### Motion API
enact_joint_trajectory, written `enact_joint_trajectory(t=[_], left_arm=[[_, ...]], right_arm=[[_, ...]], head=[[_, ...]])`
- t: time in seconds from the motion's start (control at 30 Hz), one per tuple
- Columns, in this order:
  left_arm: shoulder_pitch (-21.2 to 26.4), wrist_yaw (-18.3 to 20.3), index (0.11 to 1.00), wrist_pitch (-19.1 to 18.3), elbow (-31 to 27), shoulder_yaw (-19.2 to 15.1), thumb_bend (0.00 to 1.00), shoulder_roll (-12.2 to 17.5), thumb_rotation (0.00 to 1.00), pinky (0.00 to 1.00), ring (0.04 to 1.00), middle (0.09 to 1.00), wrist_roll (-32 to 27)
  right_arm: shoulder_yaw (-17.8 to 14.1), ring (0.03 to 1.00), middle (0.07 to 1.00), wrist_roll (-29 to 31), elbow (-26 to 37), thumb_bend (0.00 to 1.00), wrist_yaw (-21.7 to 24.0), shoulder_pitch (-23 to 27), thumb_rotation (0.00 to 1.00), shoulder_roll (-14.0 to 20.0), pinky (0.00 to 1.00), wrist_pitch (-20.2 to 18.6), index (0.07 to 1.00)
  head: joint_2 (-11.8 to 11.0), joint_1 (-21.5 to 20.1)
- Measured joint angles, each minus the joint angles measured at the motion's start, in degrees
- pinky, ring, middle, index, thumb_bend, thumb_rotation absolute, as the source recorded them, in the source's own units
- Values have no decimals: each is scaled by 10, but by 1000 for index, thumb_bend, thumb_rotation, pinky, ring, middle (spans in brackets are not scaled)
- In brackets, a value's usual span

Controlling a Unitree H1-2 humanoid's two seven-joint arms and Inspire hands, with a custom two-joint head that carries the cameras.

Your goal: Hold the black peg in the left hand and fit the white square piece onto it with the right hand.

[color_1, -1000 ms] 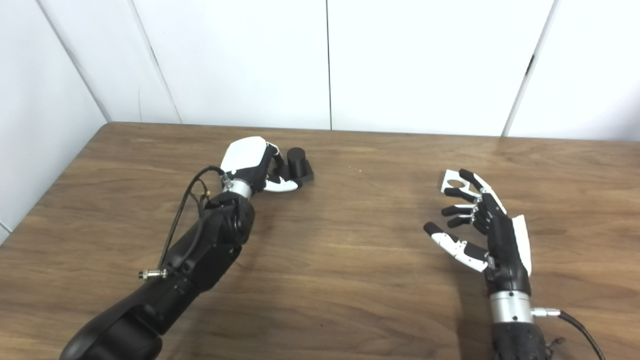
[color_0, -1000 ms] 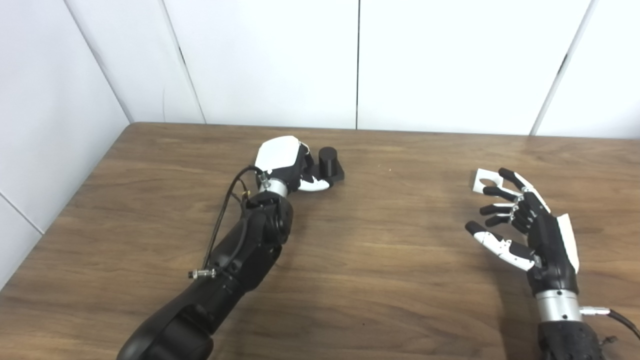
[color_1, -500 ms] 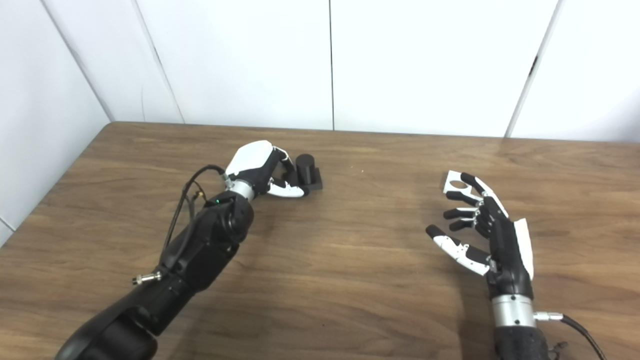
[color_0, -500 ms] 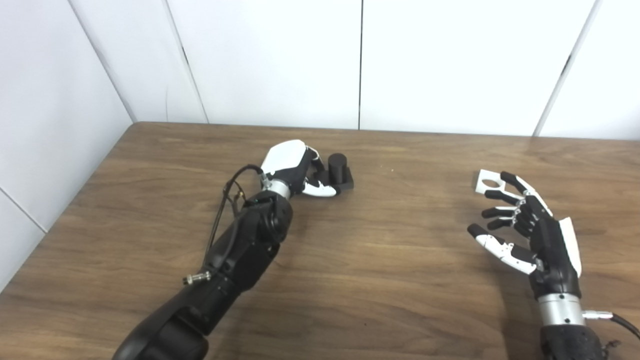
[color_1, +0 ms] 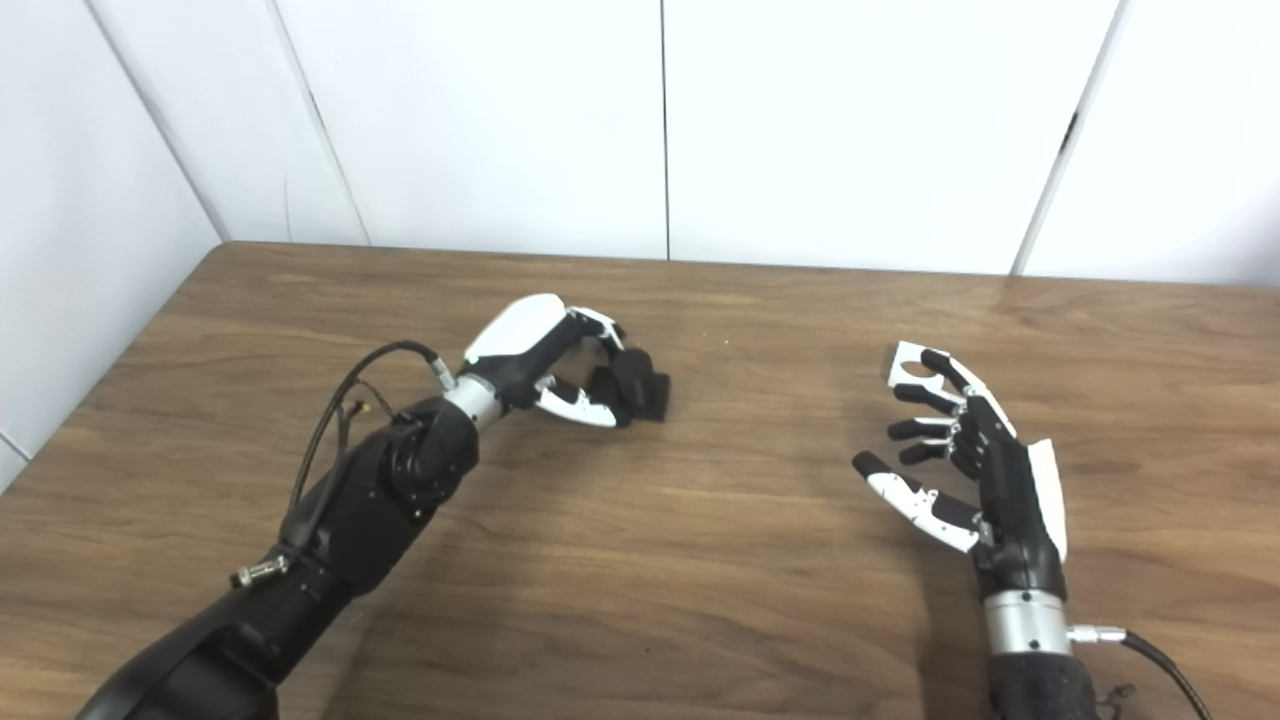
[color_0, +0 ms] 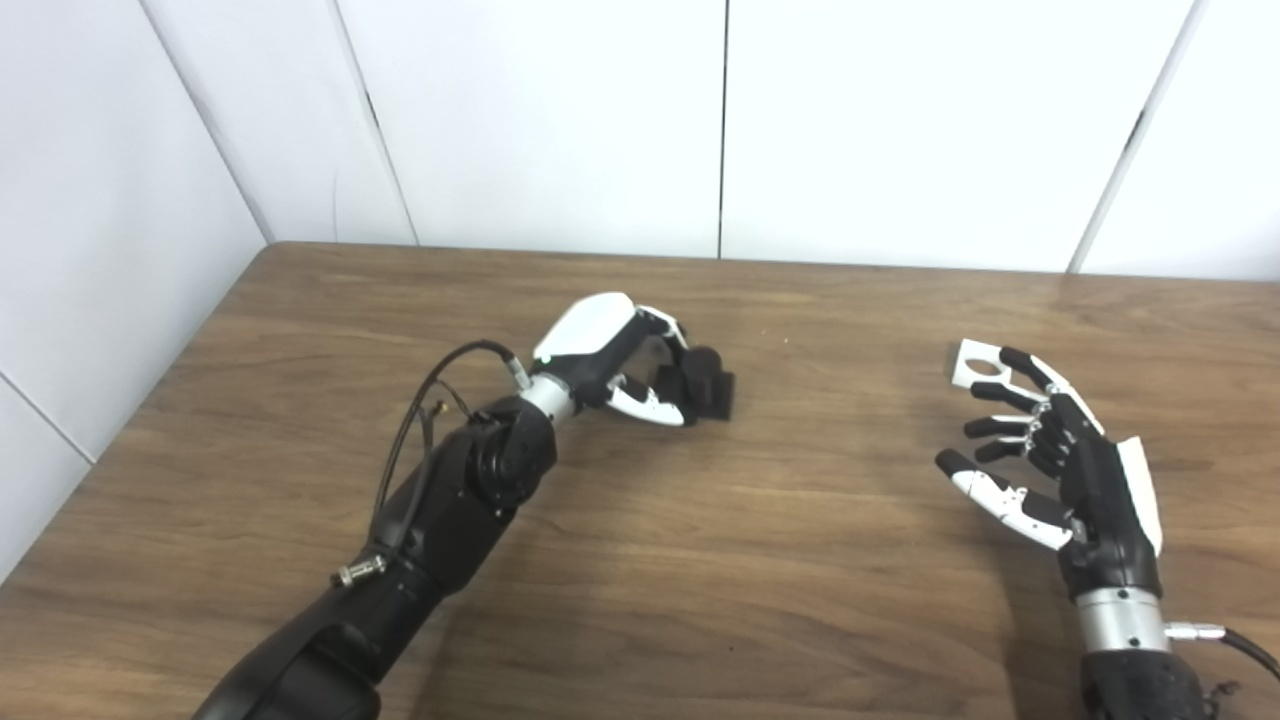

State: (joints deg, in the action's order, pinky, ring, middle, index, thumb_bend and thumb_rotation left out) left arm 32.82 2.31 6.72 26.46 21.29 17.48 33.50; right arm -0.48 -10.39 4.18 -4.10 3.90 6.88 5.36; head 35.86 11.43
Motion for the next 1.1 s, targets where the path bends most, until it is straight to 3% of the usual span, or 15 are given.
enact_joint_trajectory(t=[0.13,0.37,0.8,1.1], left_arm=[[-1,10,490,32,0,3,512,1,94,837,860,815,-8],[-7,43,489,40,-23,7,513,4,92,825,861,815,-10],[-25,82,490,99,-49,28,509,4,96,814,863,820,-32],[-30,139,491,107,-76,45,511,5,94,786,867,823,-61]], right_arm=[[0,592,716,0,0,488,0,0,104,0,486,0,839],[0,600,721,0,0,492,0,0,101,0,495,0,838],[0,596,722,-1,-1,484,0,1,139,0,487,1,843],[1,594,726,-6,0,487,0,1,144,0,485,0,842]], head=[[1,-2],[2,-11],[4,-24],[7,-47]])
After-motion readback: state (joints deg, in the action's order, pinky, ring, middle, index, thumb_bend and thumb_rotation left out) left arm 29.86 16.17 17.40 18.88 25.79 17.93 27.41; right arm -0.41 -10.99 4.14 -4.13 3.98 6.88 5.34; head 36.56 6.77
